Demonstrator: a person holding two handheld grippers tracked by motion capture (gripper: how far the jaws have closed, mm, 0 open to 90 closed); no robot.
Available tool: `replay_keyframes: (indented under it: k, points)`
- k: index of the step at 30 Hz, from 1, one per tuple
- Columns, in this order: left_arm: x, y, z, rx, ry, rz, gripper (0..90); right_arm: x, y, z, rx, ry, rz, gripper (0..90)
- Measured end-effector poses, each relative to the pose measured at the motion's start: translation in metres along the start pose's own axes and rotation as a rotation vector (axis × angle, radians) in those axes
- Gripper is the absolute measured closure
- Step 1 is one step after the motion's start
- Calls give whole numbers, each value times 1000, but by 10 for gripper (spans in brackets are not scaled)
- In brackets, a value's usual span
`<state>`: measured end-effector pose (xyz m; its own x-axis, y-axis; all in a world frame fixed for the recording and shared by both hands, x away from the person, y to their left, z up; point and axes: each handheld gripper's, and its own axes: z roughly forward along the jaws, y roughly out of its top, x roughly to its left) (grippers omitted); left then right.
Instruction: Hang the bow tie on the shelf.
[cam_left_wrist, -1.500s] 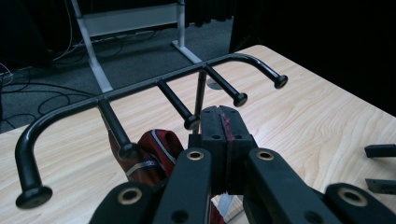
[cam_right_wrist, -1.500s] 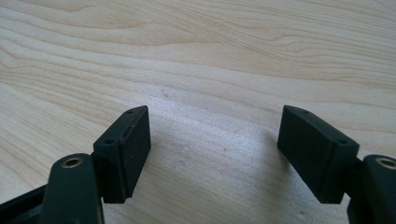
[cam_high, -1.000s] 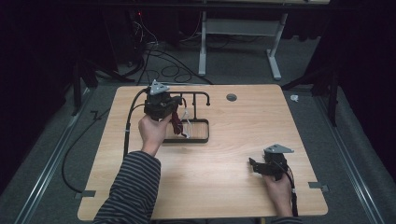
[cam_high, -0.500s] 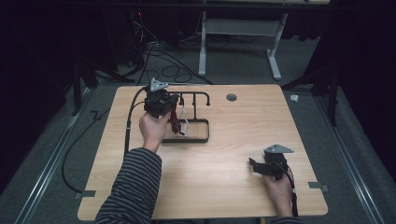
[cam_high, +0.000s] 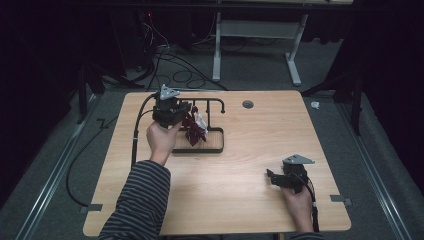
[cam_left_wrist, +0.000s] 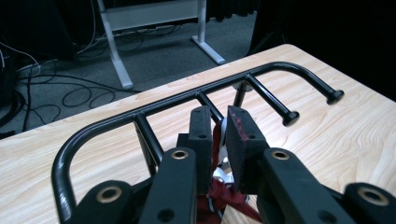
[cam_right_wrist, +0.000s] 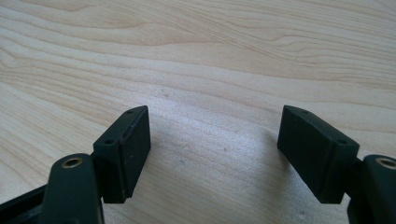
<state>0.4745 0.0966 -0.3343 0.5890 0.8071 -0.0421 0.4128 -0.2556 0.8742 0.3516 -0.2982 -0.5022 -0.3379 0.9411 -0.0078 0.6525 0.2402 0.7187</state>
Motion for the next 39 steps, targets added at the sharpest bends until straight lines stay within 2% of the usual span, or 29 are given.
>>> replay_keyframes:
  k: [5,9,14,23,39]
  points:
    - [-1,-3,-13,12,-16,17,762,0,0,0,0,0,0,268]
    - [0,-7,-21,13,-27,8,739,0,0,0,0,0,0,268]
    - [2,-12,-32,17,-29,19,719,0,0,0,0,0,-1,267]
    - [6,-27,-53,-1,-34,-1,685,0,0,0,0,1,1,268]
    - [13,-46,-69,2,-26,-35,655,0,0,0,0,0,-1,268]
